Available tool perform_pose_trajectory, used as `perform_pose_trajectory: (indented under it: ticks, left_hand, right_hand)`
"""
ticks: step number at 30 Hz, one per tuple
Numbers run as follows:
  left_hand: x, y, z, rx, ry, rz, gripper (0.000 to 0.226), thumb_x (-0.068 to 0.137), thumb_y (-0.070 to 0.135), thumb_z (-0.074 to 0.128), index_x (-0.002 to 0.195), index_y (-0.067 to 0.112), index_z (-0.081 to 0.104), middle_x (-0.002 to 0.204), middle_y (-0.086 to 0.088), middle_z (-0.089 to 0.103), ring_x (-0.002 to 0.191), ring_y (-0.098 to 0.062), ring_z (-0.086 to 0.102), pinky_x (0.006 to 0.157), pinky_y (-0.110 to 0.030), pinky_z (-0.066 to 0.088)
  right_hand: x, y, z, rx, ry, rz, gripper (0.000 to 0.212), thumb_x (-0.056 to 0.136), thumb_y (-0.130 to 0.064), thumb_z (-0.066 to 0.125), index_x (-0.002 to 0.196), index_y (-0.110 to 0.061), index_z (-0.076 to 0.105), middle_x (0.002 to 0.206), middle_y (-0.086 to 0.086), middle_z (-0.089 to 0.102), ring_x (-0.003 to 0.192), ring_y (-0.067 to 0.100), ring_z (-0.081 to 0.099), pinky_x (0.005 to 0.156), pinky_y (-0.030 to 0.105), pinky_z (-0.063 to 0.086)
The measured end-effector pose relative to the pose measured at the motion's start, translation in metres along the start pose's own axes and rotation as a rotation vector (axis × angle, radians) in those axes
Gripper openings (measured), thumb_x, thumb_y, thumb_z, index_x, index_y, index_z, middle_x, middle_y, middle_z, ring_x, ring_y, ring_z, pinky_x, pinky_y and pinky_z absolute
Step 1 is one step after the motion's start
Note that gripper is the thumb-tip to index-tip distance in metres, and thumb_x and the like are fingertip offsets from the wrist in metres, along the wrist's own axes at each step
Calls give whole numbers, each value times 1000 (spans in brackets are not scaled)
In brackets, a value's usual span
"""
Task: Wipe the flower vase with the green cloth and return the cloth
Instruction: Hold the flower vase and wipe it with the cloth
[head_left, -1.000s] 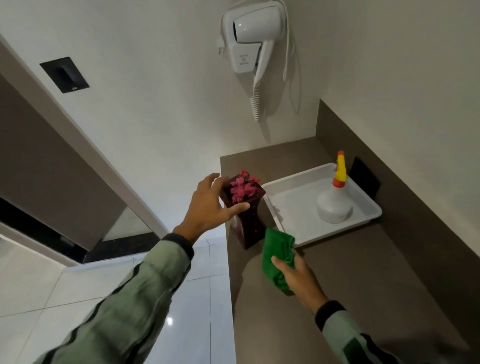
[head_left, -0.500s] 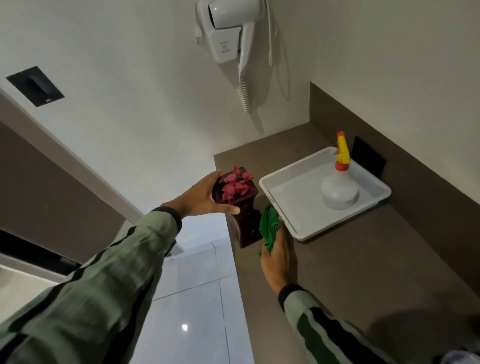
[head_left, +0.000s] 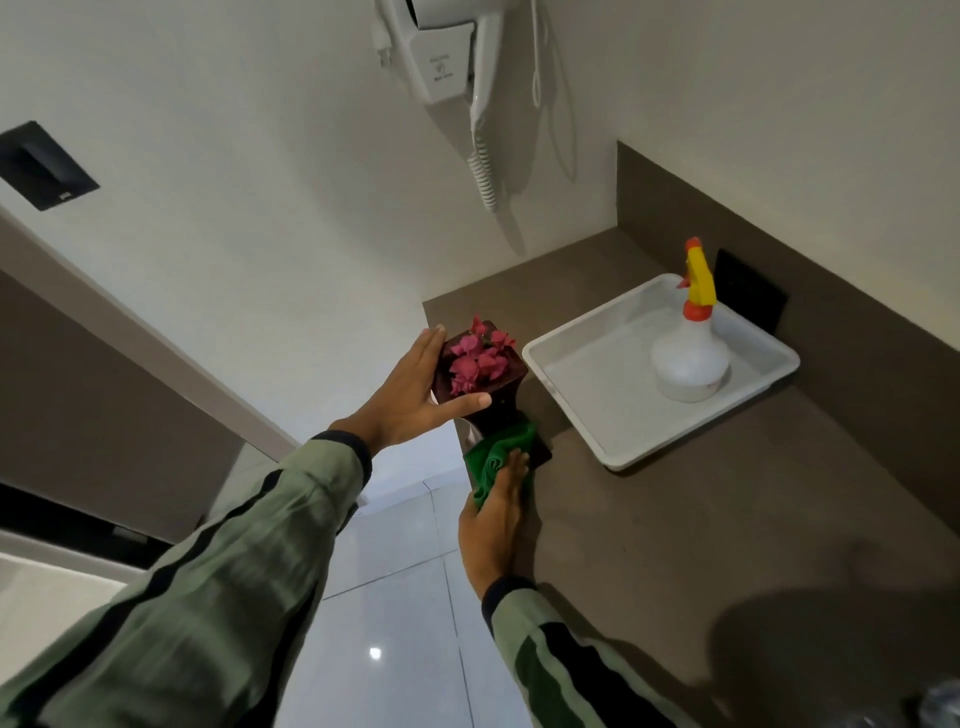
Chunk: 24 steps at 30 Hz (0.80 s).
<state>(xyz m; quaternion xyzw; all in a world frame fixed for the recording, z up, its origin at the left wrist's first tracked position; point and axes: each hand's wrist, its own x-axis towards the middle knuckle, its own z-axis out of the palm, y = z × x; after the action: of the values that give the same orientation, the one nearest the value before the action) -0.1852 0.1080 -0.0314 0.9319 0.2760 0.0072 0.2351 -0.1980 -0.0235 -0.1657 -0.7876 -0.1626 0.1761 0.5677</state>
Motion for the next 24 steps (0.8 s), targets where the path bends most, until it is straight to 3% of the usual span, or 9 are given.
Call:
perform_pose_trajectory:
  ticks: [3,5,7,9,12,16,19,24]
  left_hand:
    - [-1,0,0,11,-6,1,119,70,80,54,155,16,1,166,-6,2,152,-20,-1,120,-39,8]
    - [-1,-2,-1,-1,-26,-1,119,70,82,51,155,17,-1,166,-4,0,152,-17,-4,120,-37,6]
    - [-2,-5,-5,1,-47,7,121,68,86,47,155,19,-5,166,-1,-4,151,-14,-7,120,-34,3]
    - [-4,-11,-8,48,-45,20,122,67,89,43,155,19,-6,166,-1,-5,151,-13,-7,120,-34,2]
    - [-6,-17,-7,199,-12,60,118,70,90,33,155,18,-4,166,-2,-2,152,-13,-4,124,-42,1]
    - [-4,-16,-4,292,17,110,113,74,89,27,155,16,0,166,-3,1,152,-13,-3,124,-45,0]
    - [-4,-17,-6,285,8,112,112,75,88,28,155,15,0,166,-5,1,152,-15,-2,124,-45,1]
    - [-3,-17,-5,276,16,117,109,77,85,30,155,15,1,166,-6,2,152,-17,-1,124,-46,3]
  right_hand:
    - [-4,3,-10,49,-68,-5,67,88,4,58,147,-4,27,156,19,26,143,32,29,115,42,33]
    - [-4,5,-23,122,-106,30,57,88,3,59,142,-5,40,146,18,45,134,31,45,108,37,43]
    - [-5,6,-38,184,-42,81,47,88,2,60,133,-7,53,128,17,63,117,29,60,92,30,50]
    - [-6,2,-52,229,81,113,47,87,2,59,133,-8,53,121,16,66,110,29,63,86,28,49]
    - [11,-19,-56,310,203,106,58,89,2,57,143,-9,37,130,18,60,115,32,61,91,34,50]
    - [29,-53,-33,328,174,27,76,90,5,51,152,-13,10,151,19,36,131,31,47,106,43,45]
    - [26,-55,-13,225,151,-22,81,91,5,50,151,-15,-2,160,18,12,143,35,28,112,49,36]
    - [0,-23,-1,-103,-35,-4,77,93,-3,49,150,-9,-3,160,20,3,148,35,13,119,43,25]
